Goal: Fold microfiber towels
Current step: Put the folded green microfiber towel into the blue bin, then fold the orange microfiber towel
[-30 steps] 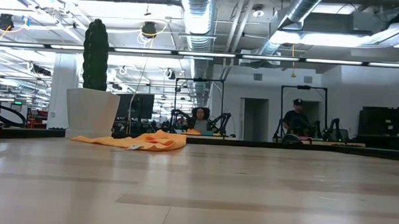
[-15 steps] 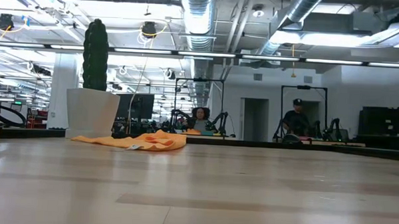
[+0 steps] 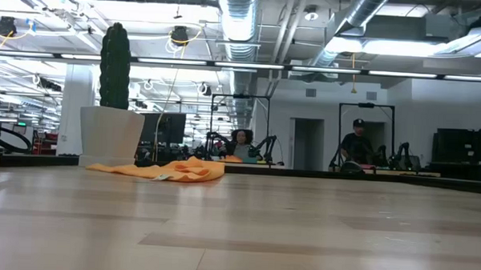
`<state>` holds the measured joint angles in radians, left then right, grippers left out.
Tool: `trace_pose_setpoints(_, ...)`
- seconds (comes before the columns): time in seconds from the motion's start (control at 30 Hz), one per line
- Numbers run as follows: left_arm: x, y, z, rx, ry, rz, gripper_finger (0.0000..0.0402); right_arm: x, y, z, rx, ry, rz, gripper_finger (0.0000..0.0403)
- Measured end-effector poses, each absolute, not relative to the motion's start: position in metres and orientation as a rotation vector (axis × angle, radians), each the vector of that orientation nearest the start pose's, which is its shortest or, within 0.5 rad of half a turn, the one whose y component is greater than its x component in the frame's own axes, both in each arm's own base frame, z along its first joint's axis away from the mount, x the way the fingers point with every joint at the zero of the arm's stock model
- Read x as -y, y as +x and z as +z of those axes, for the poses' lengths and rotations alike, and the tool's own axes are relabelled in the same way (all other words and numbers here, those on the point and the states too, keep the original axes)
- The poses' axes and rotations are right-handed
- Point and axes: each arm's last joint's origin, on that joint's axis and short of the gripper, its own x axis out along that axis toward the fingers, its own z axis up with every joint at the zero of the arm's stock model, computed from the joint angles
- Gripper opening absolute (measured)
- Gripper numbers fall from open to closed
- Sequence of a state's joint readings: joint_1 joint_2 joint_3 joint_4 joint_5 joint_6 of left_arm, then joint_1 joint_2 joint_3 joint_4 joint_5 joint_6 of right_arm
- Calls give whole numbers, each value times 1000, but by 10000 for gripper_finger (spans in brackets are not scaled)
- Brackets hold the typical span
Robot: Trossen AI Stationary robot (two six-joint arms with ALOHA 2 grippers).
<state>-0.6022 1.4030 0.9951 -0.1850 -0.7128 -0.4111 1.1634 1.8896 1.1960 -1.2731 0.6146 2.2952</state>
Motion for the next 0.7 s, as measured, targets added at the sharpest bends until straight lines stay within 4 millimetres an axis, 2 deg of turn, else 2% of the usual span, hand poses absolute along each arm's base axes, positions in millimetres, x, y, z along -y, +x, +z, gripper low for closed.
trace_pose_setpoints(0.17,154,257,268,-456,-48,209,0,-251,131,125,-755,569,-860,96)
trace_pose_setpoints(0.27,153,256,267,-472,-38,213,0,-247,131,123,-734,558,-865,96)
trace_pose_setpoints(0.37,152,254,263,-516,-42,198,0,-247,130,140,-742,521,-883,96)
trace_pose_setpoints(0.57,146,247,252,-613,-34,252,19,-251,132,197,-762,453,-865,96)
trace_pose_setpoints(0.7,138,241,228,-661,-41,294,55,-250,140,229,-742,405,-850,96)
